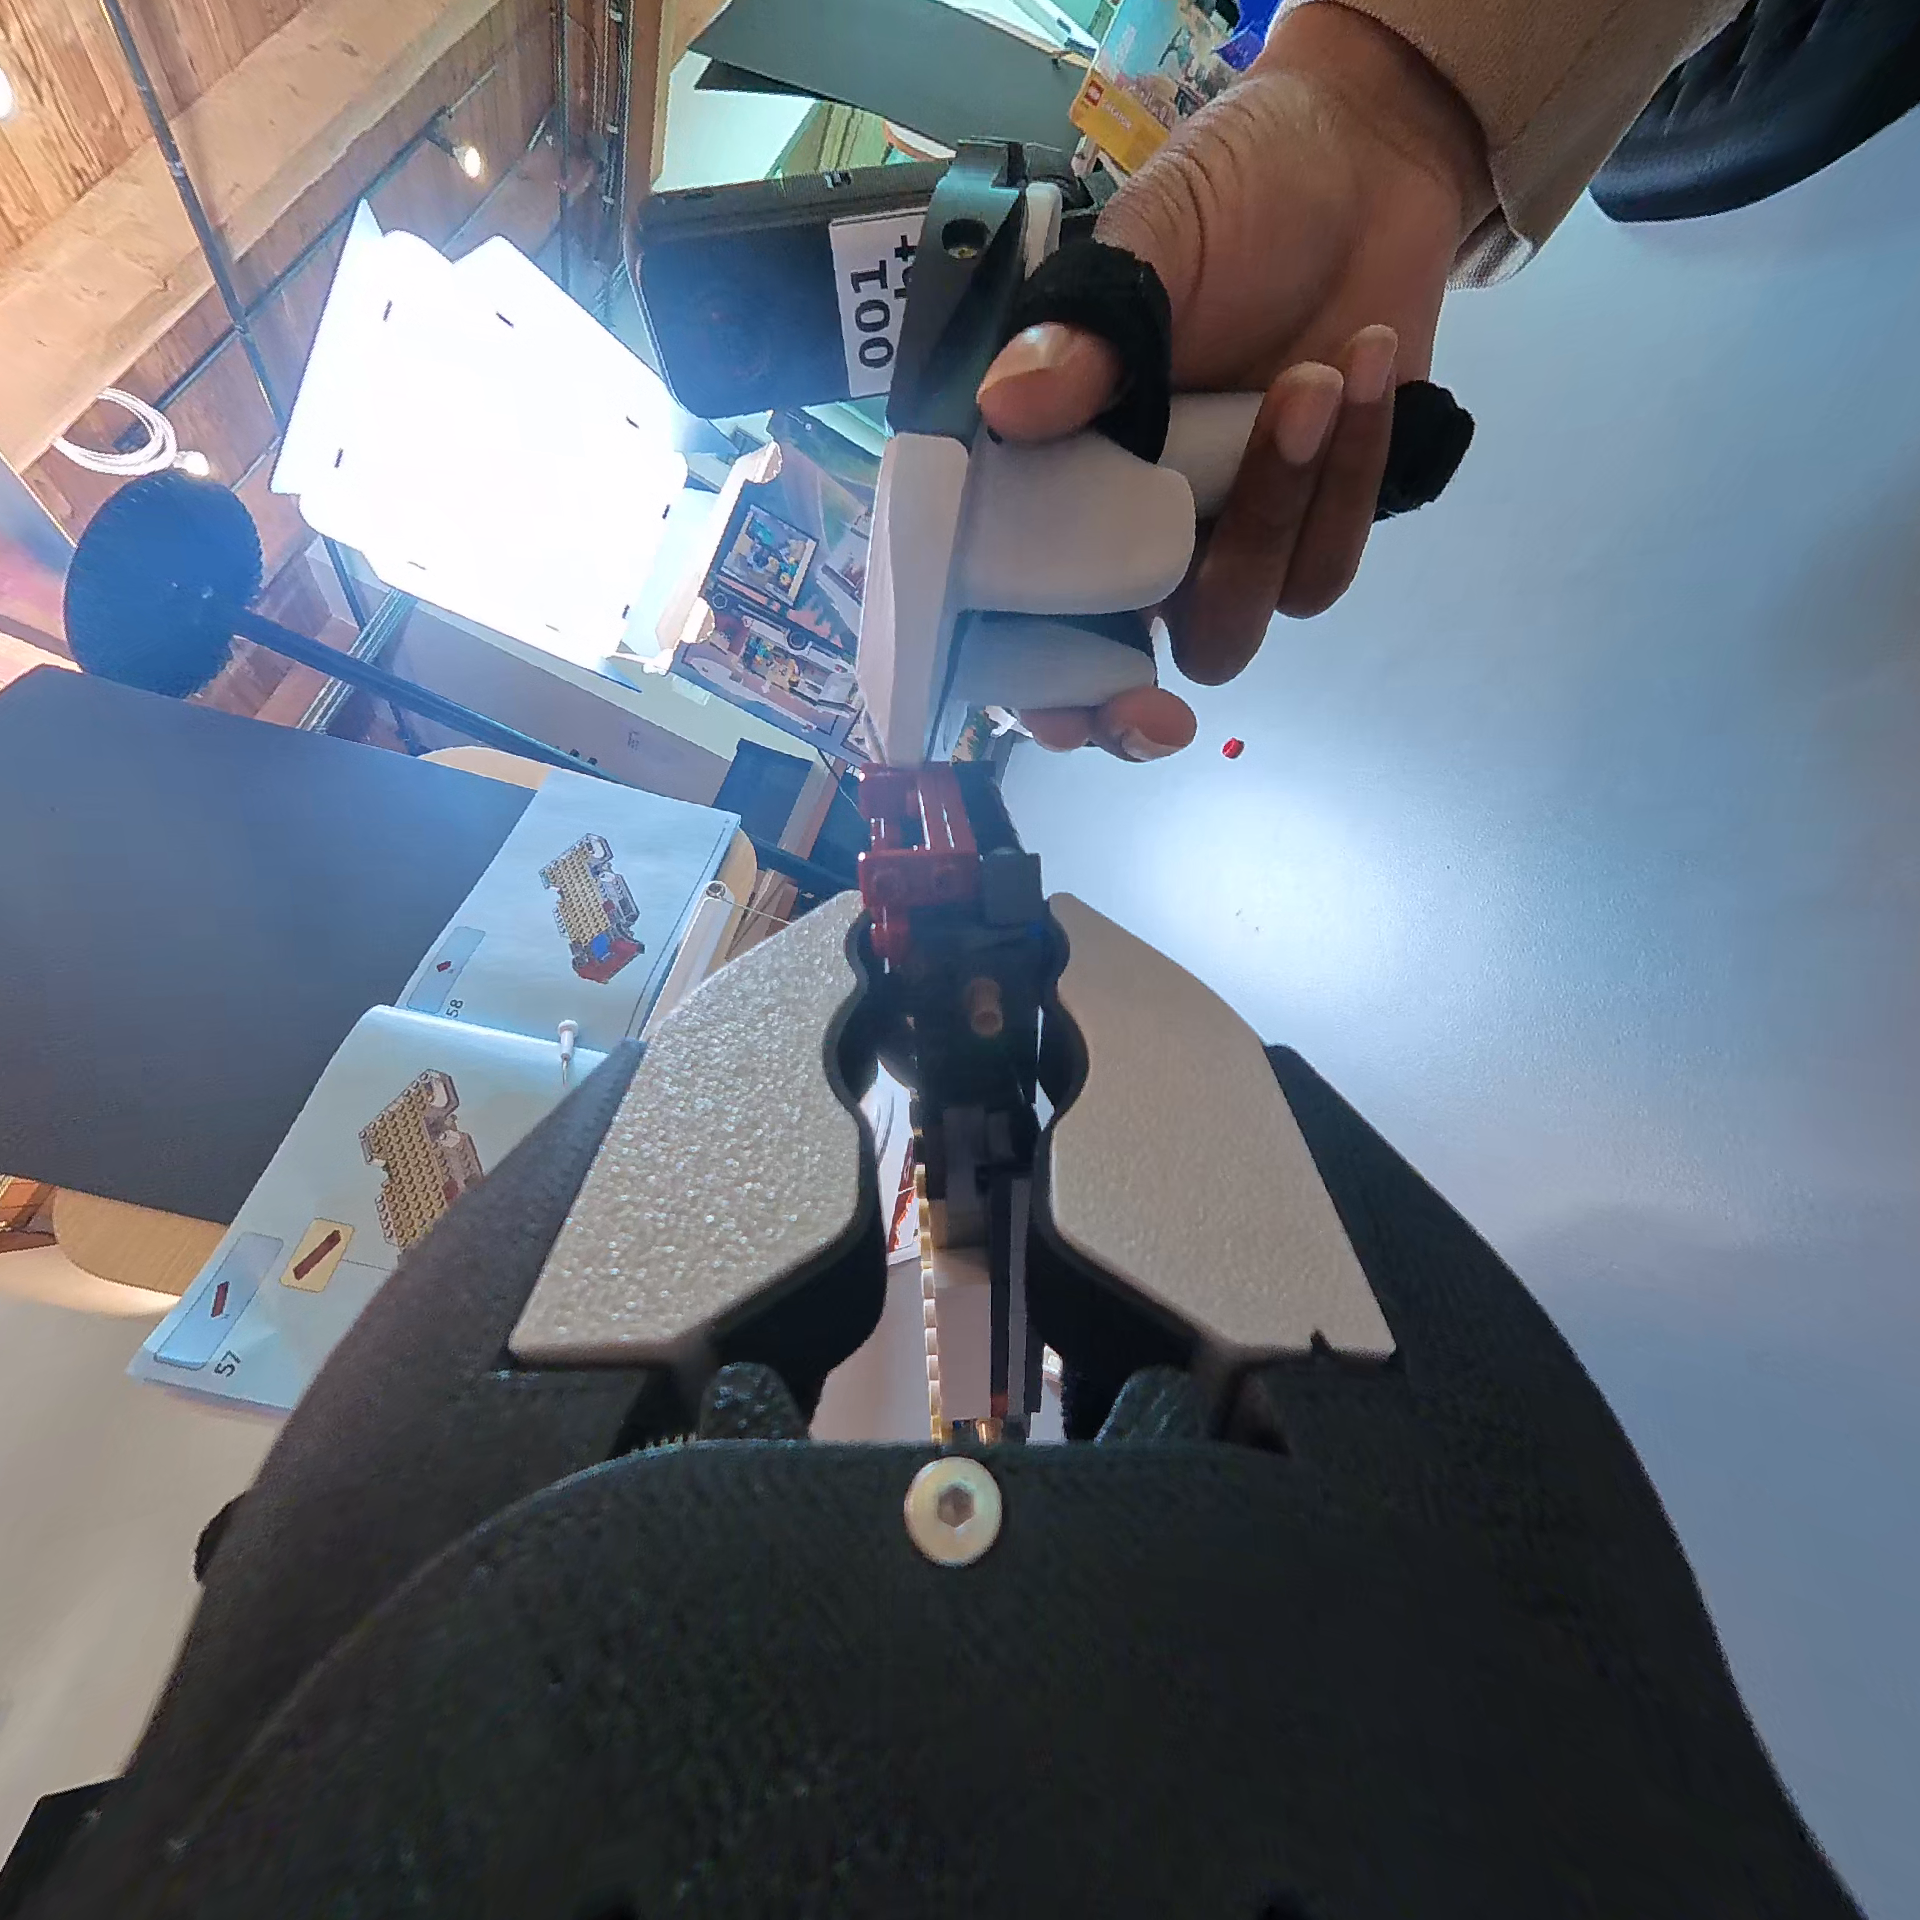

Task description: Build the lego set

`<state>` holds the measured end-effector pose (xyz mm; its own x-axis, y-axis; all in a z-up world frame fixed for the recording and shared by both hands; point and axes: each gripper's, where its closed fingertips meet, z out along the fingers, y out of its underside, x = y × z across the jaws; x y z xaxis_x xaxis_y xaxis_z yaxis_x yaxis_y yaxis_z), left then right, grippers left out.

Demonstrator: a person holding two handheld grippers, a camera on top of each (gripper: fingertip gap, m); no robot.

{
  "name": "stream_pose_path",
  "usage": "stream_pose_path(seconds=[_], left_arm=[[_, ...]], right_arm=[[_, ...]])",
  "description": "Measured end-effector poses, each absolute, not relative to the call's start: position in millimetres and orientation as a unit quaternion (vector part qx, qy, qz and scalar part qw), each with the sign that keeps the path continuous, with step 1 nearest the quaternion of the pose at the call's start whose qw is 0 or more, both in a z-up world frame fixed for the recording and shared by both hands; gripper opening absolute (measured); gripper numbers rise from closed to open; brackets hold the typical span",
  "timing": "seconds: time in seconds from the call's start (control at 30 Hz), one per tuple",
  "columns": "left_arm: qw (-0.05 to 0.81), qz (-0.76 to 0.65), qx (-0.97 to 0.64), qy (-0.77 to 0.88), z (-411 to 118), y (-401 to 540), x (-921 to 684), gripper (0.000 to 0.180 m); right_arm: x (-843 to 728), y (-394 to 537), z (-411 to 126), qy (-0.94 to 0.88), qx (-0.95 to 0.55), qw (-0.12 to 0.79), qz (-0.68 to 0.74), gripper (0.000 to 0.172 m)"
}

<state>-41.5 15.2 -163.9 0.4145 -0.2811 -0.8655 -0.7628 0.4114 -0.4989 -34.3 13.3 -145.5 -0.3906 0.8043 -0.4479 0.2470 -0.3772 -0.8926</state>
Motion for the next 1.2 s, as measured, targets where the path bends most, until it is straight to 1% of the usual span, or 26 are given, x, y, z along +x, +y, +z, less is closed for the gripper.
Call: stream_pose_path(seconds=[0.67, 0.83, 0.9, 0.97, 1.07, 1.2], left_arm=[[0.668, 0.168, -0.518, 0.507, -166.3, 12.8, -41.8, 0.027], [0.681, 0.110, -0.537, 0.486, -160.5, 10.7, -41.5, 0.027], [0.690, 0.055, -0.556, 0.460, -153.9, 10.5, -44.0, 0.027], [0.695, -0.034, -0.579, 0.425, -145.4, 9.3, -46.7, 0.027], [0.684, -0.209, -0.595, 0.367, -126.5, 3.9, -47.0, 0.027], [0.611, -0.449, -0.565, 0.325, -105.7, -15.0, -36.5, 0.027]], right_arm=[[-34.6, 12.4, -148.4, -0.515, -0.511, 0.213, 0.655, 0.005], [-33.7, 11.5, -140.3, -0.511, -0.497, 0.225, 0.665, 0.005], [-30.2, 13.4, -128.8, -0.509, -0.480, 0.237, 0.675, 0.005], [-25.3, 20.5, -114.8, -0.509, -0.463, 0.261, 0.677, 0.005], [-19.4, 28.5, -98.3, -0.551, -0.422, 0.341, 0.635, 0.005], [-19.2, 23.7, -80.8, -0.617, -0.348, 0.451, 0.543, 0.005]])
